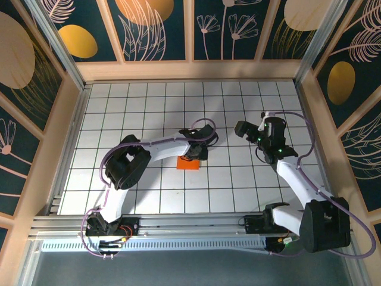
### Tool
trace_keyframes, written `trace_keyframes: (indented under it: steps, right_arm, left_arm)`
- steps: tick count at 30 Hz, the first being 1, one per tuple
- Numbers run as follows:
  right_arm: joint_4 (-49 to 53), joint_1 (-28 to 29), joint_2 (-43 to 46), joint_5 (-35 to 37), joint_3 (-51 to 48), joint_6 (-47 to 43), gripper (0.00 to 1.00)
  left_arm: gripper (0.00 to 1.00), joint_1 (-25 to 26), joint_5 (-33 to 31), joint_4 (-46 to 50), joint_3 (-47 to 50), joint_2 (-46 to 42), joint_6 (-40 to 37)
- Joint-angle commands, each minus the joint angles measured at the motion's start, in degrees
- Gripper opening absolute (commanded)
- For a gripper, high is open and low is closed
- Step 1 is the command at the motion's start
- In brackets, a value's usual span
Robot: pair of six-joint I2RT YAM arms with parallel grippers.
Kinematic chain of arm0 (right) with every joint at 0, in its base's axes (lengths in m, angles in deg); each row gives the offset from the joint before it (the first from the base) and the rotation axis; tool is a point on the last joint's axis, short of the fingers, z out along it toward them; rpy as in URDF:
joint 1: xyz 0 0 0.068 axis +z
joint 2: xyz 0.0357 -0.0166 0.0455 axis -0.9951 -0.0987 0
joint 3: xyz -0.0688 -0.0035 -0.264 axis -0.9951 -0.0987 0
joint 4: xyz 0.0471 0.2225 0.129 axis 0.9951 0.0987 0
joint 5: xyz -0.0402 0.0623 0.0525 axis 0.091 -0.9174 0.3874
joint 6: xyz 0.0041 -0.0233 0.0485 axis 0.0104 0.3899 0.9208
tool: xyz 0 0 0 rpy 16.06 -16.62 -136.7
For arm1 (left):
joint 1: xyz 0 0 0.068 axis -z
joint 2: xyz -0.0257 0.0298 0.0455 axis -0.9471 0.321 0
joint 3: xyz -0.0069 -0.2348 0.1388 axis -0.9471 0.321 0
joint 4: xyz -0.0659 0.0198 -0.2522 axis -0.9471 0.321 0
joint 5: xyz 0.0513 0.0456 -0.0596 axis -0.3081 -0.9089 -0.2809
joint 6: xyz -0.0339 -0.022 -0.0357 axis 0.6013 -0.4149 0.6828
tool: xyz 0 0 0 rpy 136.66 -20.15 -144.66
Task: Fold a paper plane with a square sheet of paper (fold left side to right side)
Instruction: Turn over the paper at the center of the table.
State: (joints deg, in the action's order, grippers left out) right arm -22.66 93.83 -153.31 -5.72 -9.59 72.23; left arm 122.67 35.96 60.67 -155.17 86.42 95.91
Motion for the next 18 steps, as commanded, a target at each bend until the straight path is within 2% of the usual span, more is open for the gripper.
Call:
trace_keyframes:
  steps: [1,5,8,13,18]
  right_arm:
    - [-0.8,-1.0,-1.1,-2.8,0.1,-0.6,0.99]
    - [-0.5,-1.0,-3.0,-7.7,1.0,-1.0,0.97]
    - [-0.5,-1.0,-5.4,-13.1,1.9,-0.7,0.90]
    - [-1.6,0.3,-11.5,-23.1,3.4,2.3,0.70]
    - [-2.9,6.9,-18.7,-25.8,6.1,4.8,0.53]
  left_arm:
    - [0.47,-1.2,7.0,-7.2,2.0,-3.6,-0.1]
    - [0.50,-2.9,9.6,-12.6,5.5,-7.4,-0.2]
    - [0.52,-4.8,11.6,-17.3,9.5,-11.6,-0.2]
    - [0.53,-9.3,15.5,-26.1,17.9,-19.0,0.4]
    - [0.52,-15.1,18.8,-34.3,26.4,-26.1,2.2]
